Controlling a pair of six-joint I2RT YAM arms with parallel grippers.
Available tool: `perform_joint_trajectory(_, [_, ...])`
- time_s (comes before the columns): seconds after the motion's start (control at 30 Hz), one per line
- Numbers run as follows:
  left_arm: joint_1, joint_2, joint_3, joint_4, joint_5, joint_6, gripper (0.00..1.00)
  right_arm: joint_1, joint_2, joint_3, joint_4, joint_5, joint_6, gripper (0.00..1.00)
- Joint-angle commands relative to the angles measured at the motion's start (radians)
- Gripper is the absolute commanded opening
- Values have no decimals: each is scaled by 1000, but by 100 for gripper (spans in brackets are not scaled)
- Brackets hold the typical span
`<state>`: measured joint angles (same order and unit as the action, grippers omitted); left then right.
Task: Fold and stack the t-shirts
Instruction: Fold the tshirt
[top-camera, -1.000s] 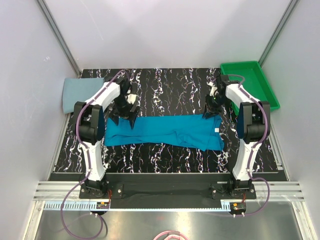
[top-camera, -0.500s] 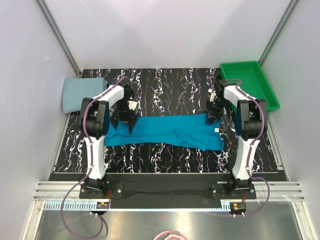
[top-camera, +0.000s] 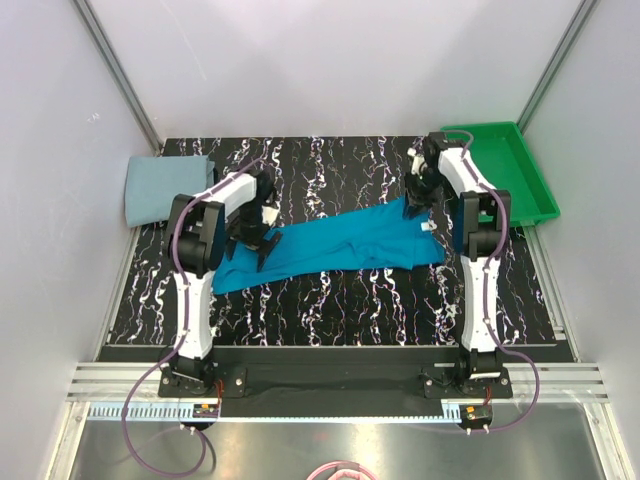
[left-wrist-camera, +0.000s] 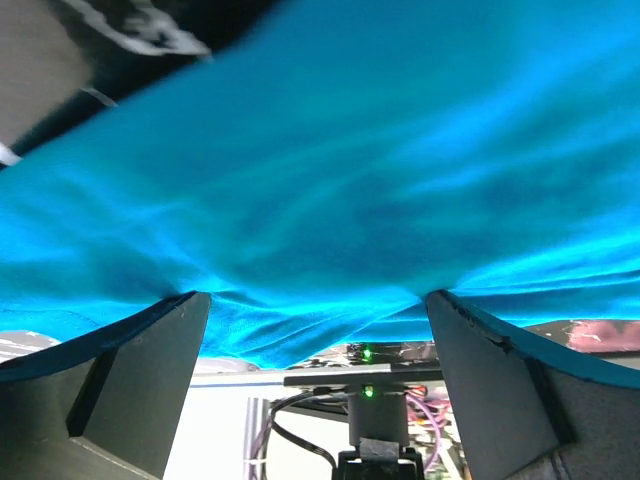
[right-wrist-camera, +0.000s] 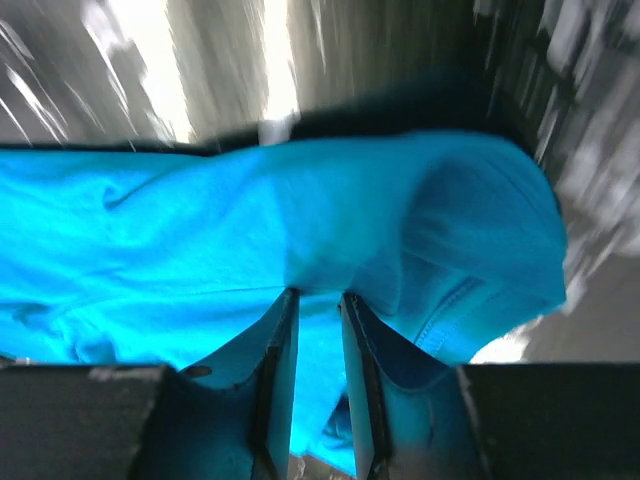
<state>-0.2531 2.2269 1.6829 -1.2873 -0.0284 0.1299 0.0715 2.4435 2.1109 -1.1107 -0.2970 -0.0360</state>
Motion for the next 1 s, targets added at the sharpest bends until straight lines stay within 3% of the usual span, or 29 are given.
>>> perform_joint_trajectory(0.0, [-56, -67, -18, 13, -57, 13, 99, 1, 112, 161, 20, 50, -61, 32])
perform_joint_trajectory(0.23, [-178, -104, -64, 16, -68, 10, 99, 13, 252, 510, 17, 51, -65, 41])
perform_joint_trajectory(0.37, [-248, -131, -94, 36, -113, 2, 99, 20, 287, 593, 70, 67, -53, 50])
perform_joint_trajectory(0.53, [-307, -184, -72, 48, -195, 10, 99, 27, 236, 644, 120, 79, -51, 54])
perform_joint_trajectory(0.7, [-296, -237, 1, 82, -298, 33, 99, 22, 5, 502, 103, 119, -27, 55])
perform_joint_trajectory(0.97, [-166, -102, 155, 68, -197, 19, 99, -33, -294, 6, 42, 61, 61, 55])
